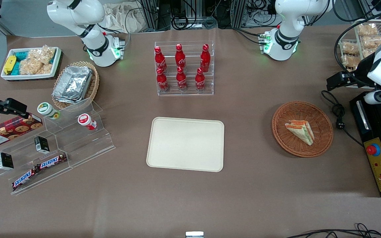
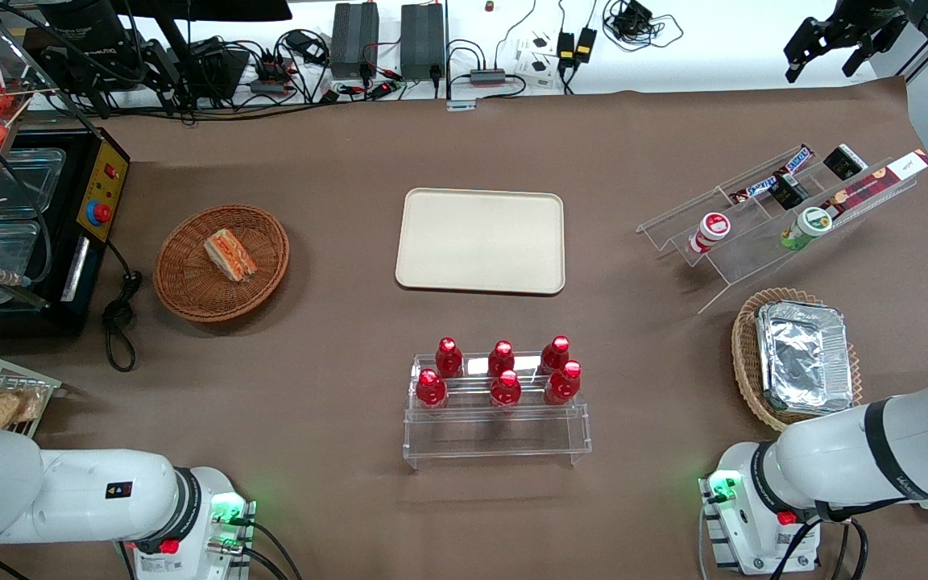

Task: Place sandwich from basket to tray
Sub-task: 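Move the left gripper over the wrapped sandwich in the wicker basket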

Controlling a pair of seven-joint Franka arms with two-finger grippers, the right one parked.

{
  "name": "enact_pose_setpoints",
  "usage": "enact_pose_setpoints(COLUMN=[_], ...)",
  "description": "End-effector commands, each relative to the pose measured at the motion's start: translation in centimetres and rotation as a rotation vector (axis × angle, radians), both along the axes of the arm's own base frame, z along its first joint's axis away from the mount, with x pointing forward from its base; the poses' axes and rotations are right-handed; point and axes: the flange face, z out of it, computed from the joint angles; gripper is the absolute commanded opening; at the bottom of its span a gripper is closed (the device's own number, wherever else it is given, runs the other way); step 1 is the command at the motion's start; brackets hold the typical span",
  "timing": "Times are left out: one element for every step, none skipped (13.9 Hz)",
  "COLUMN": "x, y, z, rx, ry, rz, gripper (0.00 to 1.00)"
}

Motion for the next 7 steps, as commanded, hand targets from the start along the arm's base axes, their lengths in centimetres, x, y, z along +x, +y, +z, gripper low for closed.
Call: enact_pose_setpoints(x=[-0.25,-0.19,-0.24,-0.29,-0.38,-0.38,-0.16], y=[0.33,0.33,0.28,0.28,0.34,0.55,0.71], z=[1.15,1.08,1.16,1.03,0.85,0.6,0.2], rx=[0.005,0.005,0.008,0.01,0.012,0.013,0.016], ry=[-0.014,-0.014,-0.016,-0.013,-0.008,-0.004,0.0], rz=[-0.001,0.004,0.004,0.016,0.074,0.127,0.175], gripper=[1.0,1.0,1.0,1.0,1.0,1.0,1.0])
